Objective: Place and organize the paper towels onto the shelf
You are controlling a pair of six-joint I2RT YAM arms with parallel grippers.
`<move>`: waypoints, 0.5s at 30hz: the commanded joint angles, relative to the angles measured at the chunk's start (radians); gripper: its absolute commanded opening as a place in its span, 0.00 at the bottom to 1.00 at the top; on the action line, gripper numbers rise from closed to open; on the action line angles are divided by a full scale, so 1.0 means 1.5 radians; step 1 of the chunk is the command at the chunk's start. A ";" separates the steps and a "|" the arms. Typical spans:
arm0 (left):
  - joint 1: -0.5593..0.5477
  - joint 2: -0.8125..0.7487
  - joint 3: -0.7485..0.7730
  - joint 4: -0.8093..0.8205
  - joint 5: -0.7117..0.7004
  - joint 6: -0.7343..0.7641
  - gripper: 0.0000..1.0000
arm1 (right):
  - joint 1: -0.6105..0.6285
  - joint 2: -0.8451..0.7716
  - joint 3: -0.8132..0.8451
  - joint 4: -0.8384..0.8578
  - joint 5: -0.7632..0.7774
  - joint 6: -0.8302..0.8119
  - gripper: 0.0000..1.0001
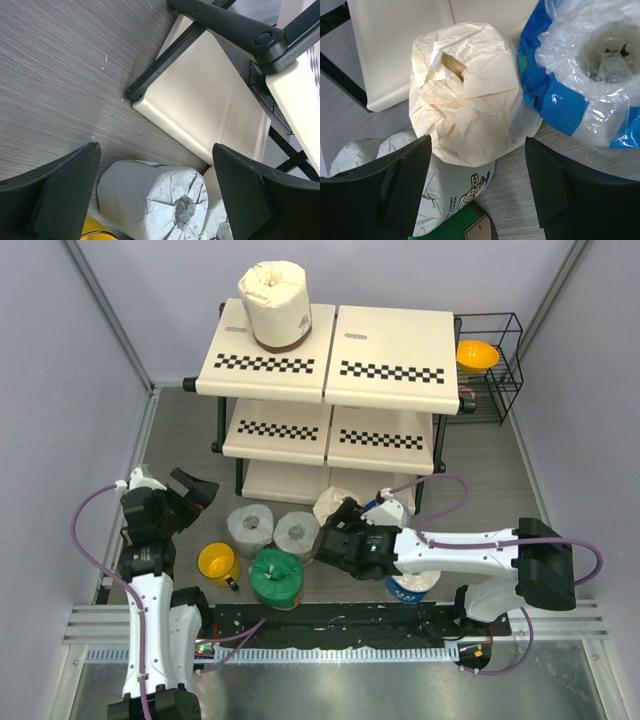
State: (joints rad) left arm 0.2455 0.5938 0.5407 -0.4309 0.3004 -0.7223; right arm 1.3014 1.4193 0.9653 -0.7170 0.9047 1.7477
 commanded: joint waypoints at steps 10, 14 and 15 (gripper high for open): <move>0.004 -0.001 0.004 0.020 0.022 0.001 1.00 | -0.012 0.007 -0.030 -0.020 0.059 0.178 0.79; 0.004 0.000 0.003 0.022 0.023 0.000 1.00 | -0.028 0.007 -0.036 -0.020 0.049 0.178 0.78; 0.004 0.000 0.003 0.022 0.023 0.000 1.00 | -0.030 0.007 -0.040 -0.019 0.047 0.179 0.77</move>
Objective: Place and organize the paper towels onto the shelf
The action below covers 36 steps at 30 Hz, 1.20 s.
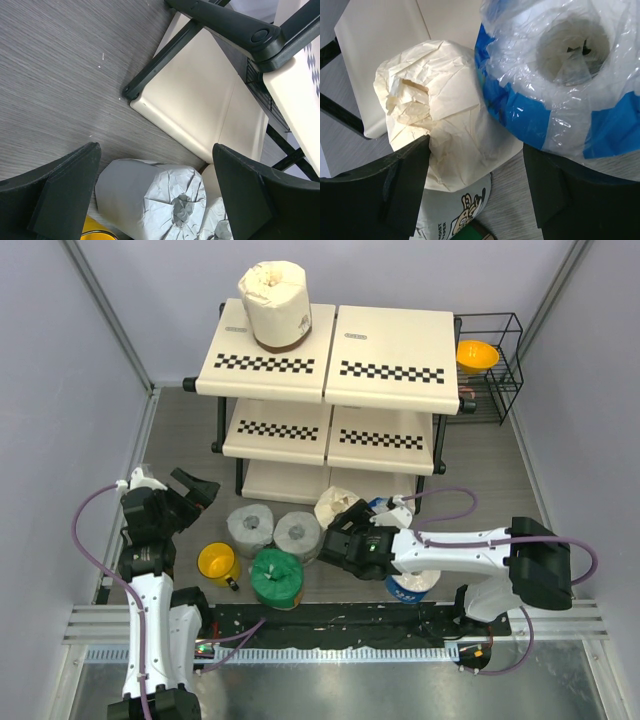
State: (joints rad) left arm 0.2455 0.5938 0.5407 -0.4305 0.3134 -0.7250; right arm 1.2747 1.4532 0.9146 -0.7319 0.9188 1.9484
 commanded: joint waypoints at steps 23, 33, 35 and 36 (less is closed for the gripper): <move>0.004 -0.002 0.003 0.022 0.013 0.002 1.00 | -0.044 0.007 -0.034 0.082 -0.012 -0.051 0.53; 0.004 -0.004 0.002 0.021 0.013 0.001 1.00 | -0.033 -0.100 -0.019 0.105 0.004 -0.281 0.24; 0.004 -0.005 0.003 0.021 0.013 0.001 1.00 | -0.028 -0.123 -0.019 0.096 0.005 -0.302 0.22; 0.003 -0.006 0.002 0.022 0.013 0.001 1.00 | -0.027 -0.150 -0.020 0.095 0.006 -0.310 0.21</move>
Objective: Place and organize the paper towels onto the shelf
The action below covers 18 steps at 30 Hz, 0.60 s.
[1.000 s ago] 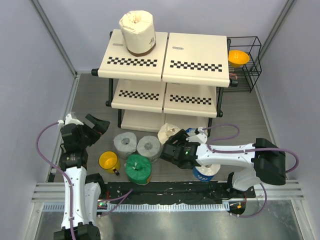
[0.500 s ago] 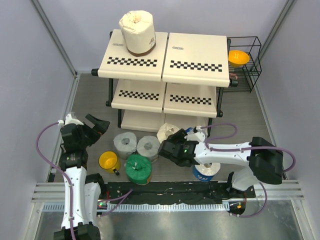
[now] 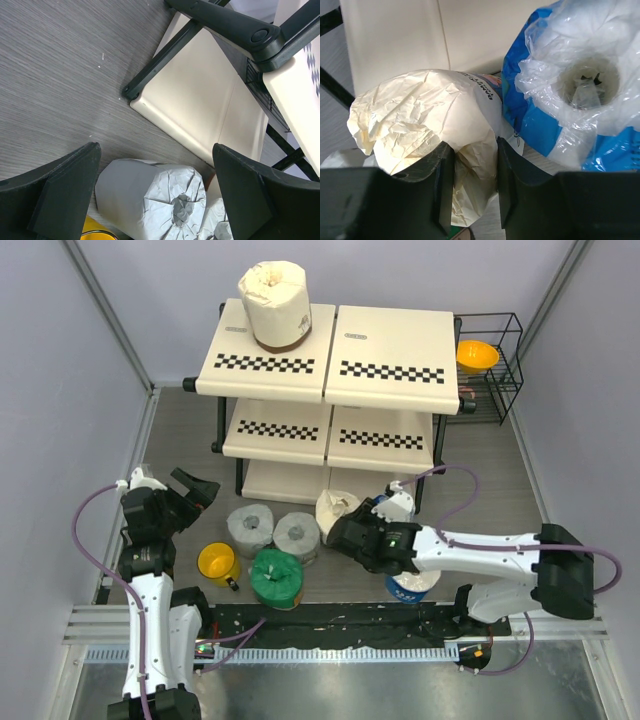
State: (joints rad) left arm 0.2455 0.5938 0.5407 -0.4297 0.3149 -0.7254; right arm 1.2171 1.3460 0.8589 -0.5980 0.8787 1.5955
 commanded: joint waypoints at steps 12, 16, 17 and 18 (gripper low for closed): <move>0.004 -0.006 0.003 0.022 0.009 0.001 1.00 | 0.015 -0.265 0.034 0.142 -0.090 -0.436 0.22; 0.004 -0.005 0.002 0.021 0.010 0.001 1.00 | 0.014 -0.269 0.075 0.186 -0.250 -0.550 0.22; 0.004 -0.004 0.002 0.021 0.010 0.001 1.00 | 0.015 -0.257 0.100 0.188 -0.275 -0.572 0.22; 0.004 -0.004 0.003 0.020 0.009 0.002 1.00 | 0.015 -0.251 0.114 0.191 -0.297 -0.585 0.22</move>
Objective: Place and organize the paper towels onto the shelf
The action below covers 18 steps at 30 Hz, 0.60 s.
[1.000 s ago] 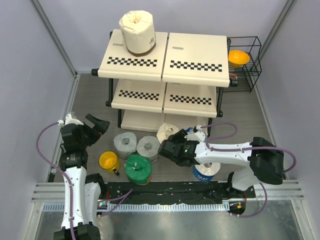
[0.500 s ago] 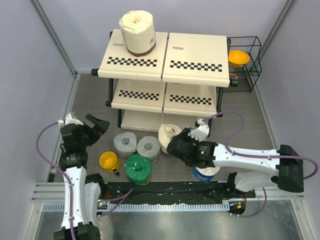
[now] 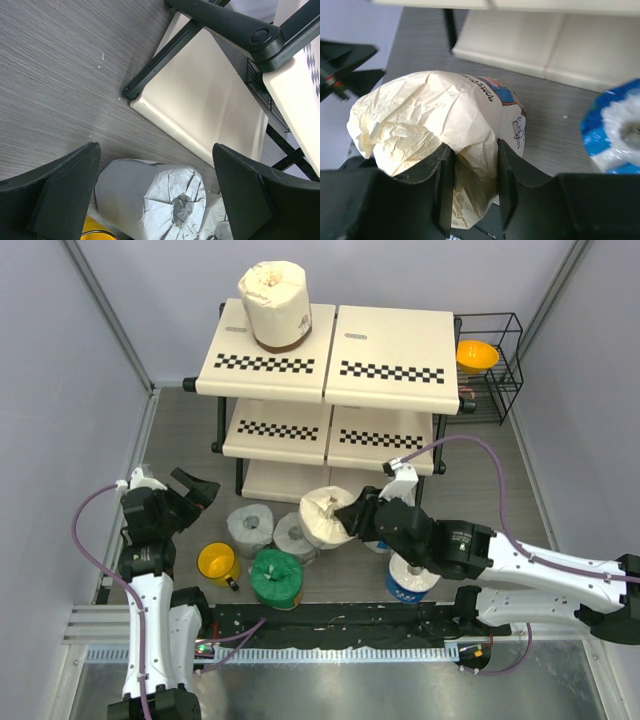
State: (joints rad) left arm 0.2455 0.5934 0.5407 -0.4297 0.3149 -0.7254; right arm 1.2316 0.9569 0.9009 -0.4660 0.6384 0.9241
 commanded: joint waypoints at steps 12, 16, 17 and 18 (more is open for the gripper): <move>0.004 -0.002 0.003 0.020 0.009 0.001 1.00 | 0.013 0.151 0.373 0.120 -0.104 -0.347 0.25; 0.004 -0.001 0.003 0.019 0.009 0.002 1.00 | 0.013 0.185 0.508 0.122 -0.040 -0.398 0.25; 0.004 -0.001 0.003 0.020 0.008 0.001 1.00 | 0.013 0.190 0.527 0.125 -0.029 -0.410 0.25; 0.004 0.000 0.003 0.020 0.009 0.001 1.00 | 0.013 0.194 0.546 0.127 -0.004 -0.424 0.25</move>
State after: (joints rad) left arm 0.2455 0.5938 0.5407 -0.4297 0.3149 -0.7254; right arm 1.2499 1.2556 1.5616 -0.3782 0.5014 0.4160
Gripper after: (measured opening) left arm 0.996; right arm 0.378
